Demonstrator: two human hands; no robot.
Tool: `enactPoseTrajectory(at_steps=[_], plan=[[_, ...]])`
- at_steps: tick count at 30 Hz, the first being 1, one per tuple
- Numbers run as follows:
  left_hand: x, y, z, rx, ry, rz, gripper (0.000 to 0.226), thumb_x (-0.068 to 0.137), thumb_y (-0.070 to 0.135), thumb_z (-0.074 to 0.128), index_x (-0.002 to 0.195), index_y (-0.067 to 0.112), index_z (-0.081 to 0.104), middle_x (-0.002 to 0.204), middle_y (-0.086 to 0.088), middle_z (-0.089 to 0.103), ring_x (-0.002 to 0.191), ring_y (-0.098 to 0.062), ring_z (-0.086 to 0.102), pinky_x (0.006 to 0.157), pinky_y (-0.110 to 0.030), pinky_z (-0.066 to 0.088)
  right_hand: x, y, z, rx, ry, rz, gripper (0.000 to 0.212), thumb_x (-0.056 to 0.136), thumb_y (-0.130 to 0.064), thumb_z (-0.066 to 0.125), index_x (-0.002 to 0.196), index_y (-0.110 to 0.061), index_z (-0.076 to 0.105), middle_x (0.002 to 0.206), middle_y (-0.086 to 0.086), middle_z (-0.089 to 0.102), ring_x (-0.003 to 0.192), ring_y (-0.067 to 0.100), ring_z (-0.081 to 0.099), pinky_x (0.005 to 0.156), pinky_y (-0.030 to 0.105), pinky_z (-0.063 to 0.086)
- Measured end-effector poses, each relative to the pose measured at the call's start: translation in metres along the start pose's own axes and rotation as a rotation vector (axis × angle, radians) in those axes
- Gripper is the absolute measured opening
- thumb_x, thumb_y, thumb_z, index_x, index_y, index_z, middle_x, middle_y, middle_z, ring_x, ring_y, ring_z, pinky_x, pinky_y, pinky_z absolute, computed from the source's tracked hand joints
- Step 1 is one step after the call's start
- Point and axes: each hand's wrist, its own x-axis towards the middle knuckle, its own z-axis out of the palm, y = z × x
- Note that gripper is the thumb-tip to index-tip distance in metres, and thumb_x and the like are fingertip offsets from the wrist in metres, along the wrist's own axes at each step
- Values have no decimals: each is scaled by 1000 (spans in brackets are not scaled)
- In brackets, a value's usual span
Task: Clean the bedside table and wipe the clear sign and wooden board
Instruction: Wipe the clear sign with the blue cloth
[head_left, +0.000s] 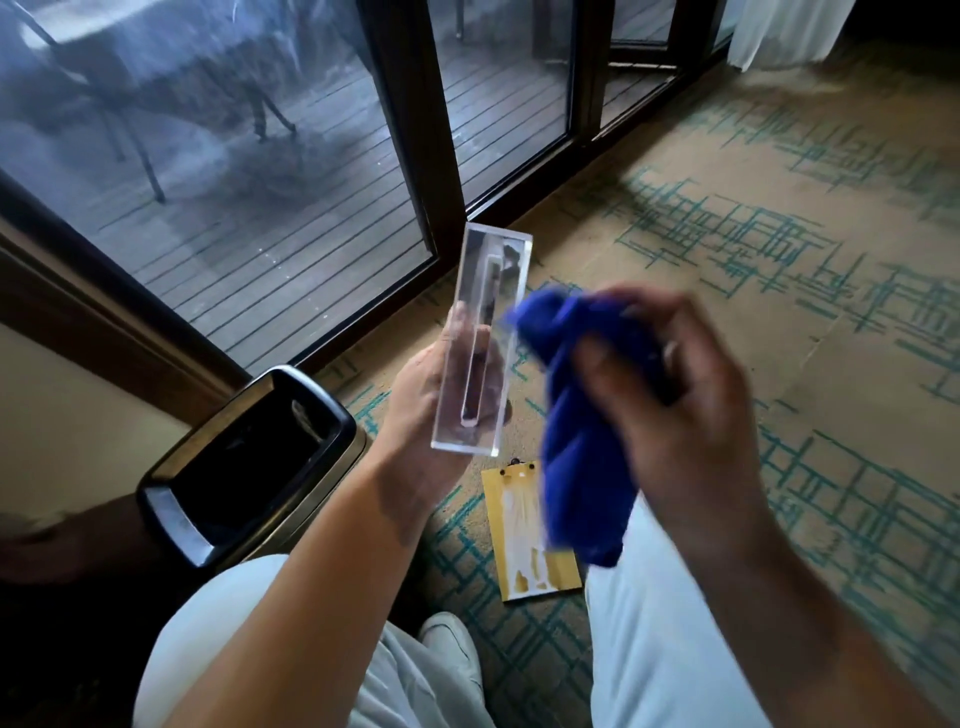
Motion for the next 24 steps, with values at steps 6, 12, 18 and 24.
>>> enactPoseTrajectory(at_steps=[6, 12, 18, 24], plan=[[-5, -8, 9, 111, -106, -41, 49, 92, 47, 65, 55, 16, 65, 50, 3, 54, 41, -11, 49, 42, -21, 42, 60, 7, -11, 706, -106, 577, 26, 78, -36, 66, 93, -16, 60, 61, -2, 62, 46, 13, 55, 44, 22, 43], [-14, -7, 27, 111, -12, -15, 55, 108, 31, 42, 61, 13, 63, 59, -11, 44, 51, -18, 39, 49, -28, 31, 42, 14, 4, 939, -187, 690, 38, 82, -34, 51, 50, -17, 62, 42, -1, 47, 32, 10, 43, 37, 17, 36], [-17, -2, 33, 140, 78, 9, 73, 107, 22, 45, 36, 19, 66, 41, 6, 55, 36, -8, 51, 42, -18, 44, 11, 34, 9, 911, -285, 638, 32, 77, -24, 80, 91, -5, 59, 65, 6, 63, 43, 11, 59, 41, 20, 48], [-8, -3, 28, 77, 142, 22, 71, 105, 29, 51, 35, 18, 60, 43, 8, 48, 37, -6, 44, 42, -20, 40, -15, 39, 12, 666, -346, 677, 6, 84, -23, 78, 79, -26, 76, 66, -2, 67, 50, 5, 61, 46, 16, 48]])
